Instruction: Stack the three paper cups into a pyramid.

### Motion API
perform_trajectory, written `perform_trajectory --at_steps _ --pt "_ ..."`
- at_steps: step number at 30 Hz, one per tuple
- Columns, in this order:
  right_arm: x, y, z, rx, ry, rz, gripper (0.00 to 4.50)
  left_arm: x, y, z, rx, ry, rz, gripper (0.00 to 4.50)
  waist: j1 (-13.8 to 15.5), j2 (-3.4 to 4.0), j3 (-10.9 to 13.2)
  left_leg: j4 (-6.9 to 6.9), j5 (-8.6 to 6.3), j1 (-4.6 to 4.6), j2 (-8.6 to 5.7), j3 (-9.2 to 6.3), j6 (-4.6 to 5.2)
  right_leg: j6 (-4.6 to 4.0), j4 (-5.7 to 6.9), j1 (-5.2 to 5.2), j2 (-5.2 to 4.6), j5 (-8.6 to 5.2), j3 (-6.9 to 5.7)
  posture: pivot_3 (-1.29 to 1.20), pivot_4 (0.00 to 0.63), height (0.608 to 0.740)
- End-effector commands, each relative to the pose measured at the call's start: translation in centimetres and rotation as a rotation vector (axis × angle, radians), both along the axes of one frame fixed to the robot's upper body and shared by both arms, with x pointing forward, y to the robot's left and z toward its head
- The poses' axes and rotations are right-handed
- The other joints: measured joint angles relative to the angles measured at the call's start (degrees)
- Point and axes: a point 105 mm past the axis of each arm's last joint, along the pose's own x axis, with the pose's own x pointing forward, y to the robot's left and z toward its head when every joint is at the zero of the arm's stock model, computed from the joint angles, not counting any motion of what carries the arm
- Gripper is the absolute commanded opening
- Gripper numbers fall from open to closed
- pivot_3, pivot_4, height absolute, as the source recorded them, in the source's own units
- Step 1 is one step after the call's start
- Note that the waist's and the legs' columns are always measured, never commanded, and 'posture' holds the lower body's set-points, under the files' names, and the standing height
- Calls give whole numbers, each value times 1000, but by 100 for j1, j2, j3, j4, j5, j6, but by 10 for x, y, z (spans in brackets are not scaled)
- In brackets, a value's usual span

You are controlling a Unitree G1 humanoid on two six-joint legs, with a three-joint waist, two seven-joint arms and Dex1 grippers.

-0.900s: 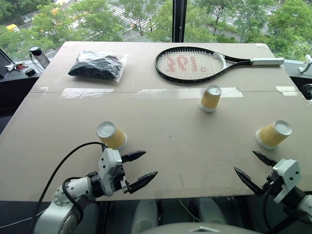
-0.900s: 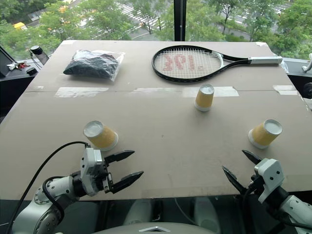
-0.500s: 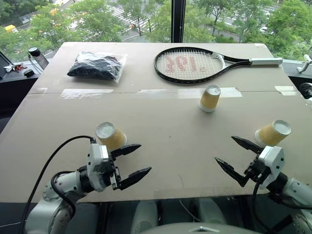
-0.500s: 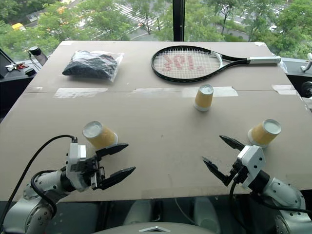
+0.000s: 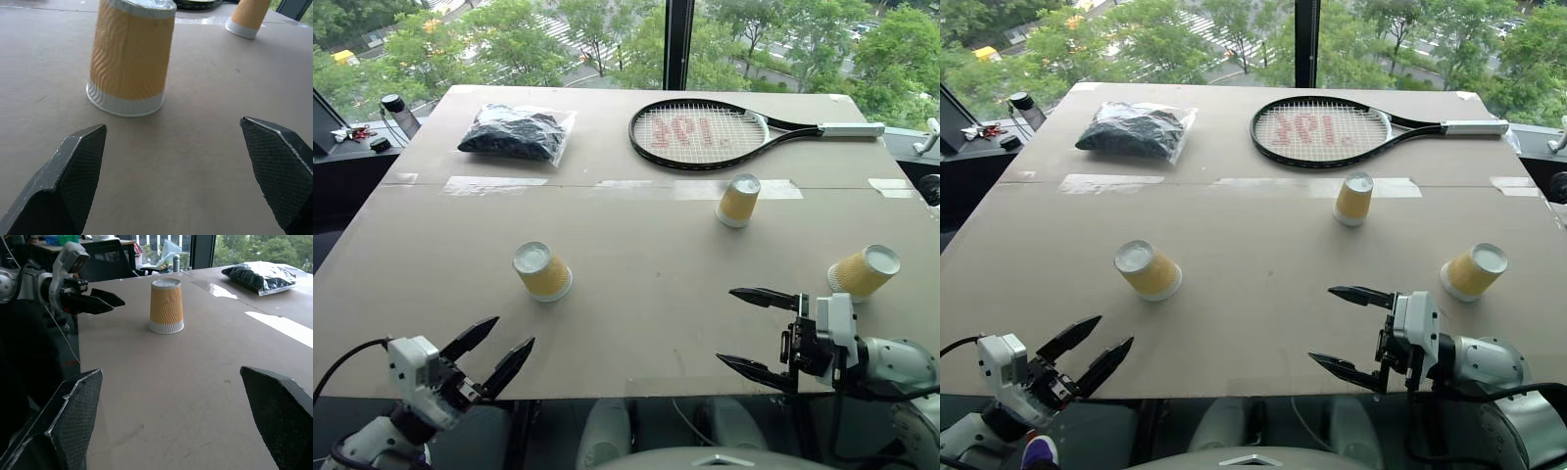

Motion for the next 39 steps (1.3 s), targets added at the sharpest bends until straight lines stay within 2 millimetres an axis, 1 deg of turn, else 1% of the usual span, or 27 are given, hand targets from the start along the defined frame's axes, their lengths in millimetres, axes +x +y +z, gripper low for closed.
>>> perform_trajectory --at_steps 1,4,10,14,19,22,23,24,25,27,29,31,35,37,39 --pt "-2 1 4 -11 -33 21 4448 19 10 13 45 -48 -8 4500 17 -2 -4 0 0 0 1 0 0 -1 0 0 -1 0 0 0 150 740" --pt "0 0 7 5 -38 -12 4448 37 8 17 72 -54 -93 4500 6 -1 -3 0 -1 0 -2 6 1 0 1 1 -5 1 2 0 150 740" --pt "-2 2 14 20 -65 -40 4448 62 -1 24 96 -60 -205 4500 -31 -3 -3 -1 -1 3 0 17 0 3 2 -1 -4 3 9 0 150 740" --pt "-7 5 18 34 -69 -47 4448 75 -12 25 98 -66 -253 4500 -12 -1 -3 -4 -1 3 0 16 -2 11 3 -2 -3 7 9 0 150 740" --pt "-9 5 18 36 -74 -82 4448 88 -17 28 90 -81 -279 4500 -14 -3 -4 -4 -2 3 0 17 -3 18 2 -1 -3 11 10 0 150 740" --pt "-10 4 16 32 -75 -101 4500 92 -22 29 83 -83 -317 3756 -10 -2 -3 -4 -2 3 0 17 -3 19 2 -2 -3 11 10 0 150 740" --pt "-10 4 16 32 -74 -106 4500 94 -24 30 83 -90 -325 3349 -2 -1 -2 -5 -2 3 0 17 -3 19 2 -2 -3 11 10 0 150 740" --pt "-10 4 15 31 -73 -109 4500 95 -25 31 82 -95 -330 2783 -1 -2 -3 -5 -2 3 0 17 -3 19 2 -2 -2 11 9 0 150 740" --pt "-11 4 15 31 -73 -112 4500 96 -26 32 83 -99 -335 2501 -4 -2 -3 -4 -2 3 0 16 -3 20 2 -2 -2 11 9 0 150 740" --pt "-12 2 14 25 -72 -125 4500 101 -37 40 76 -119 -369 2452 5 -2 -2 -4 -2 3 0 18 -3 20 2 -2 -3 11 10 0 150 740" --pt "-12 0 14 18 -73 -146 4500 108 -54 49 67 -142 -422 2452 18 -2 -2 -4 -2 2 0 16 -3 20 2 -1 -3 11 9 0 150 740" --pt "-12 -2 14 13 -76 -171 4500 116 -73 56 61 -129 -464 2452 26 -3 -2 -3 -2 1 -1 15 -3 21 2 -1 -2 12 8 0 150 740" --pt "-12 -3 16 8 -87 -214 4500 126 -105 65 48 -104 -560 2452 6 -4 -3 -1 -1 -2 -5 15 -4 25 4 3 3 14 13 0 150 740" --pt "-13 -6 16 4 -97 -262 4500 140 -128 69 61 -91 -603 2452 11 -1 -1 0 0 -2 -6 16 -7 25 4 2 7 14 14 0 150 740" --pt "-12 -9 16 2 -104 -299 4500 149 -141 71 84 -93 -625 2452 14 -2 -2 0 2 -4 -19 14 -10 26 4 2 11 14 12 0 150 740"
